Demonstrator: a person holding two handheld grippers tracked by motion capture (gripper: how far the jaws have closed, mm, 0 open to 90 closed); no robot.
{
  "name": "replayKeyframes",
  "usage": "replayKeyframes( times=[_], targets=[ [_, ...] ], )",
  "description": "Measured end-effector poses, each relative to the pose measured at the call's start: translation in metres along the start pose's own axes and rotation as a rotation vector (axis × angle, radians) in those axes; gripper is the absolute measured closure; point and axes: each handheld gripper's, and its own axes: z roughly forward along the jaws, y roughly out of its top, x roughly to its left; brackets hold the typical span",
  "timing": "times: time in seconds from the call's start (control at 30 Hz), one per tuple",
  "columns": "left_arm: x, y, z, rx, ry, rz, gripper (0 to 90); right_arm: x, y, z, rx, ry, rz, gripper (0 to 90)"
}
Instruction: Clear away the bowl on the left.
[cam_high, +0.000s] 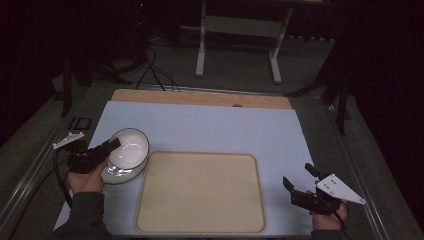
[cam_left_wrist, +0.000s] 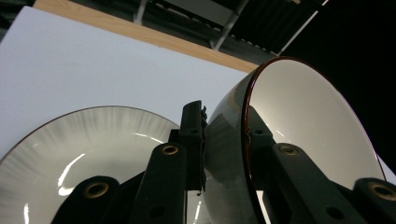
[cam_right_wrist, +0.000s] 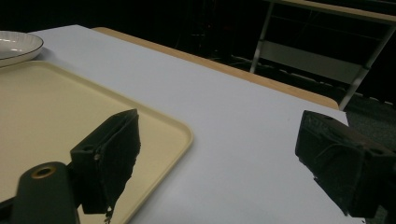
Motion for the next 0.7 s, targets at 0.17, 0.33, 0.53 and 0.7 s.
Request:
replayKeyframes(
  times=[0.17,0.33,0.53,0.7],
  targets=[
    [-0.008,0.002,-0.001,0.001,-0.021,0.017,76.2,0.000,0.000,0.000,0.001,0.000,0.000,13.6],
    [-0.013,0.002,0.000,0.000,-0.035,0.026,76.1,0.000,0.000,0.000,0.000,0.000,-0.001,13.7],
    [-0.021,0.002,0.000,0.003,-0.060,0.038,76.0,0.000,0.000,-0.001,-0.001,-0.001,0.000,13.7],
    [-0.027,0.002,0.002,0.009,-0.079,0.045,75.8,0.000,0.000,-0.001,-0.003,-0.002,-0.001,13.7]
  ],
)
